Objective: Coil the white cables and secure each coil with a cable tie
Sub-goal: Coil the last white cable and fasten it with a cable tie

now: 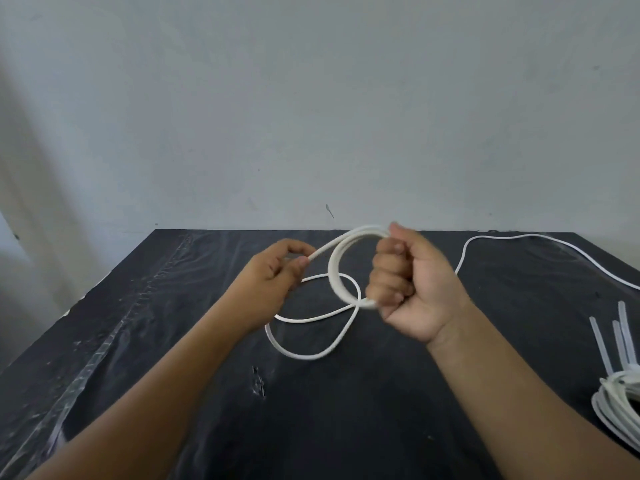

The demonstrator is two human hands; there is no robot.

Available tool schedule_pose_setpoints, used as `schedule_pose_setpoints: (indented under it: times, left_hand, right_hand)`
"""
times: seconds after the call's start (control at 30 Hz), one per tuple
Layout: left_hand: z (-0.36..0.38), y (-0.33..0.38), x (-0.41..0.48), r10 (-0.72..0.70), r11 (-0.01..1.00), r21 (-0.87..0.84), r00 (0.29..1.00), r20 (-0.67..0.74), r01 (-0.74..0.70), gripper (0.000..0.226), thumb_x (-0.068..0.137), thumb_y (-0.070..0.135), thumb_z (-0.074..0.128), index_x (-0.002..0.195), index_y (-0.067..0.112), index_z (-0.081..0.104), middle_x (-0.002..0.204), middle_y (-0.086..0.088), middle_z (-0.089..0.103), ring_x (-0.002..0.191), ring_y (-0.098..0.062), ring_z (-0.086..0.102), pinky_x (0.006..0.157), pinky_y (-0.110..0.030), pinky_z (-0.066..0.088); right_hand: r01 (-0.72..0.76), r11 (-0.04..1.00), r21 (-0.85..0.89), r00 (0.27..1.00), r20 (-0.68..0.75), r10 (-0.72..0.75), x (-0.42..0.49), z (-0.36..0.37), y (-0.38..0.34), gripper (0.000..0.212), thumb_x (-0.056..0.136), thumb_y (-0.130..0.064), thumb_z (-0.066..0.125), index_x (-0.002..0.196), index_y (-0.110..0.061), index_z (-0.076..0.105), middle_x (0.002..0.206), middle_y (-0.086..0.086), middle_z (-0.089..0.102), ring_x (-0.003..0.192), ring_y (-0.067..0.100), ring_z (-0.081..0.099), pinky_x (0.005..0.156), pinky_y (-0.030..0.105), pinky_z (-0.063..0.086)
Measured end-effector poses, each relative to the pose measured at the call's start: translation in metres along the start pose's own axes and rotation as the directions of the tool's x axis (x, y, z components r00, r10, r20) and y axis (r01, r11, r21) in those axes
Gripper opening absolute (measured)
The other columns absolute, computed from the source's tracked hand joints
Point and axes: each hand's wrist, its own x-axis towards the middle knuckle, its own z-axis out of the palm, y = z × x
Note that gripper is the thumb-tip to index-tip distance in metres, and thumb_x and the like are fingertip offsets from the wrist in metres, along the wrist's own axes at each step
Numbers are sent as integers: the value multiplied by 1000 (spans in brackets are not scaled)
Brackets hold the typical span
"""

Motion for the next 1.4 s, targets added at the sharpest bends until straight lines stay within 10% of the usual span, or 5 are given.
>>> schedule_pose_setpoints:
  times: [0.23, 0.7, 0.97, 1.13, 1.4]
  left_hand:
    - [-10, -22, -18, 30, 951, 308, 998, -59, -10, 15, 94, 22, 55, 88, 34, 60, 67, 1, 59, 53, -5, 41, 53, -18, 36]
    - [-11, 45, -10, 548, 597, 535, 791, 273, -598, 15, 85, 25, 63, 95, 20, 73, 77, 5, 65, 70, -4, 55, 65, -12, 41]
    - [-11, 47, -4, 285, 880, 368, 954, 98, -301, 9, 87, 22, 65, 80, 28, 64, 76, 17, 67, 75, 2, 60, 67, -9, 43]
    - [-10, 40, -1, -9, 976, 215, 988, 155, -25, 14, 94, 27, 54, 85, 17, 54, 76, -8, 69, 70, -15, 61, 73, -46, 53]
    - [18, 36, -9, -185, 818, -495, 949, 257, 293, 12, 100, 16, 41, 92, 8, 45, 57, -5, 44, 43, -15, 34, 50, -32, 45]
  right_hand:
    - [421, 876, 237, 903, -203, -379, 11, -1, -52, 36, 95, -29, 45, 60, -19, 42, 45, -8, 22, 34, 10, 19, 37, 19, 23]
    - [124, 615, -778, 989, 45, -143, 14, 1, 24, 28, 94, -38, 45, 82, -15, 56, 59, 3, 45, 55, 20, 38, 54, 28, 36]
    - [-80, 797, -598, 965, 155, 213, -4, 12, 34, 61, 78, -72, 31, 71, -14, 50, 53, -1, 29, 45, 13, 24, 47, 27, 31]
    - [-21, 792, -610, 969, 183, 166, -6, 7, 35, 37, 88, -50, 44, 70, -16, 46, 52, -3, 26, 39, 10, 24, 44, 25, 35]
    - [128, 683, -719, 974, -37, -222, 4, 7, 25, 33, 101, -40, 36, 95, -12, 53, 50, -6, 38, 39, 8, 34, 44, 25, 35]
